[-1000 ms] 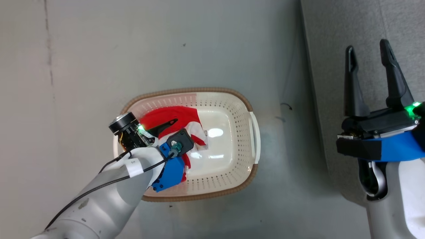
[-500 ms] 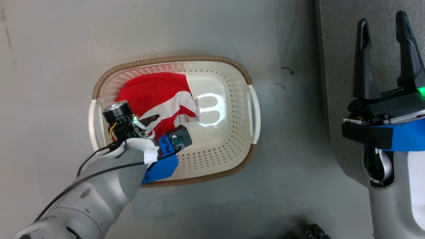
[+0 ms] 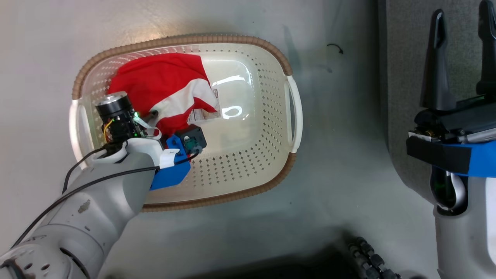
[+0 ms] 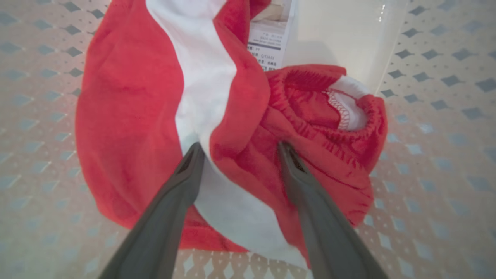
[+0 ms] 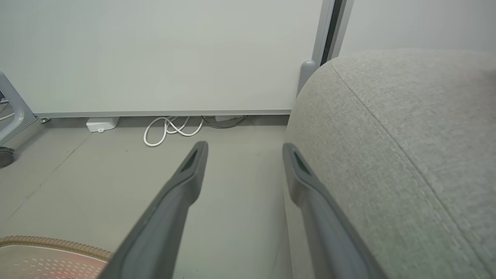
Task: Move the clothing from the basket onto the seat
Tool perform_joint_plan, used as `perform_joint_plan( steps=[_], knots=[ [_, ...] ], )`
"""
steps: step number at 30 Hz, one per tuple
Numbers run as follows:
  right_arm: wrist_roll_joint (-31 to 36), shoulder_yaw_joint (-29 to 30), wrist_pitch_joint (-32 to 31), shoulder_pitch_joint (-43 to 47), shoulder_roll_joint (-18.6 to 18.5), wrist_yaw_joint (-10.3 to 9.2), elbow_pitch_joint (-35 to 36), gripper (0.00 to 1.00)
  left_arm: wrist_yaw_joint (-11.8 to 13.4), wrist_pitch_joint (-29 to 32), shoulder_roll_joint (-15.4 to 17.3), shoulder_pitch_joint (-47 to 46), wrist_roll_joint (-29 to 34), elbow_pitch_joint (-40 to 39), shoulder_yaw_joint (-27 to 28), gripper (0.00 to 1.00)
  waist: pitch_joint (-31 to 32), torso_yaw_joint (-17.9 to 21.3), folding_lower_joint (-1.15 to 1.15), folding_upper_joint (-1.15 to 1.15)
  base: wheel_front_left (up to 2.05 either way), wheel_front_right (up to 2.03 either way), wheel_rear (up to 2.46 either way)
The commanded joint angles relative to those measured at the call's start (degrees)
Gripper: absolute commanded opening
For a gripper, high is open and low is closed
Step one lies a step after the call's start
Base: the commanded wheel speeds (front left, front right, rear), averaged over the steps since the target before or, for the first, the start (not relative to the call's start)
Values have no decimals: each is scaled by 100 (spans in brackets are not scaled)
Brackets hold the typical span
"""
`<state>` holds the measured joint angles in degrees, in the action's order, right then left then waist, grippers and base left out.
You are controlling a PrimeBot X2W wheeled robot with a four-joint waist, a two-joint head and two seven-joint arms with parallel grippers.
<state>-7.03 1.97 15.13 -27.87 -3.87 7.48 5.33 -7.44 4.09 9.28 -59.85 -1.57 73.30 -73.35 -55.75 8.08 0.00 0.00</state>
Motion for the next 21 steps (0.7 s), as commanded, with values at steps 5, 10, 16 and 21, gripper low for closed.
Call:
perform_joint_plan(
  steps=[5,10,16,21],
  knots=[
    [33,2,3,-15,43,3,112,100,-6,179,-13,-216,-21,33,-14,100,-204,83,0,0,0,0,0],
    [77,28,3,12,51,3,187,100,-6,500,-137,-307,17,46,-15,49,-331,108,0,0,0,0,0],
    [119,75,3,53,58,3,222,100,-6,692,-272,-356,-60,52,-15,0,-368,88,0,0,0,0,0],
    [138,114,3,11,59,3,200,100,0,472,-376,-466,-270,43,76,0,-269,-17,0,0,0,0,0]
  ],
)
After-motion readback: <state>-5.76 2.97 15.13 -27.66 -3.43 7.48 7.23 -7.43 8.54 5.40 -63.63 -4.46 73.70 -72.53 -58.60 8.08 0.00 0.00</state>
